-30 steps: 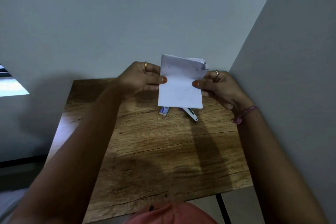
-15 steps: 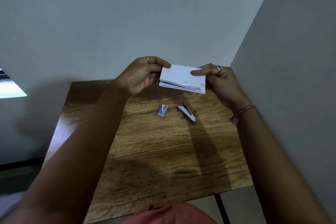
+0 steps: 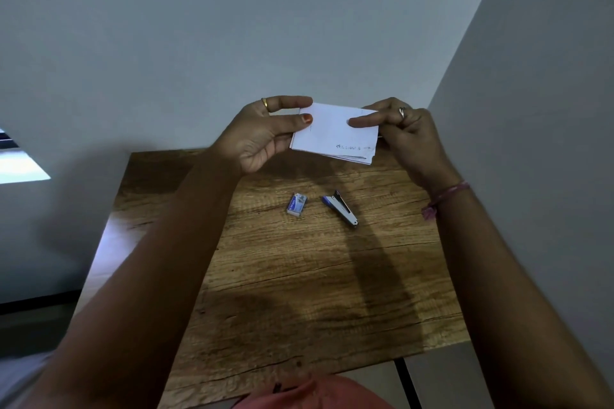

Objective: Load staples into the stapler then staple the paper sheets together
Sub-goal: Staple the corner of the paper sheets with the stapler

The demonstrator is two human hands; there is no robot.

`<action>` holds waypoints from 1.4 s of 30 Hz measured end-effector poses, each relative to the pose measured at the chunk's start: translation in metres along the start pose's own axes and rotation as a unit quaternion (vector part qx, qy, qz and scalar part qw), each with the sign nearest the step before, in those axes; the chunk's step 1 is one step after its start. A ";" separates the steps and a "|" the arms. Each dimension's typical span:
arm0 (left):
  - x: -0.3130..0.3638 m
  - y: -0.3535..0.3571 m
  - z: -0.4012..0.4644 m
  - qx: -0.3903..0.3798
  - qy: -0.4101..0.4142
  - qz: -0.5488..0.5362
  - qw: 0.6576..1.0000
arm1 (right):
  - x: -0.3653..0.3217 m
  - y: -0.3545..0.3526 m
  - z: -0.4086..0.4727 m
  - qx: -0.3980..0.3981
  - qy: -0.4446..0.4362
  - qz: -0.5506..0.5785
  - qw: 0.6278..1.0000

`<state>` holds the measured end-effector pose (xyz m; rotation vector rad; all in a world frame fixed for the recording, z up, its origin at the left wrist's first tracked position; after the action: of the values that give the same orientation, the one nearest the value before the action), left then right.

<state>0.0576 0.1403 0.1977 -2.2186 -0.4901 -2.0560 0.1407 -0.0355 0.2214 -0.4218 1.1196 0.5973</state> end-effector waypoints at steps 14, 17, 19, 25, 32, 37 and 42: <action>0.002 -0.007 0.005 0.030 -0.023 0.071 0.997 | 0.015 0.001 -0.004 -0.019 0.041 0.048 0.998; 0.003 -0.009 0.006 0.036 -0.021 0.098 0.994 | 0.019 0.001 -0.006 -0.034 0.055 0.043 0.997; 0.003 -0.008 0.005 0.037 -0.023 0.116 0.992 | 0.019 0.002 -0.006 -0.051 0.071 0.042 0.995; 0.002 0.003 0.004 0.022 -0.011 0.182 0.983 | 0.021 0.012 0.007 -0.031 0.191 0.049 0.980; 0.009 0.012 0.001 -0.013 0.027 0.272 0.962 | 0.037 0.028 0.011 -0.030 0.244 0.056 0.968; 0.010 0.012 0.001 -0.037 0.027 0.302 0.952 | 0.045 0.034 0.007 0.010 0.270 0.122 0.955; 0.014 0.012 0.003 -0.036 0.021 0.291 0.956 | 0.043 0.036 0.004 0.041 0.264 0.151 0.952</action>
<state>0.0642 0.1321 0.2134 -2.0185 0.2297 -1.8097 0.1338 0.0049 0.1830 -0.3490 1.7379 0.7245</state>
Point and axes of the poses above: each hand's wrist, its own z-axis towards the middle knuckle, its own y-axis out of the palm, x = y × z, the point moved 8 cm from there along z, towards the middle knuckle, and after that the axes turned 10 degrees about z, right-handed, at the moved point
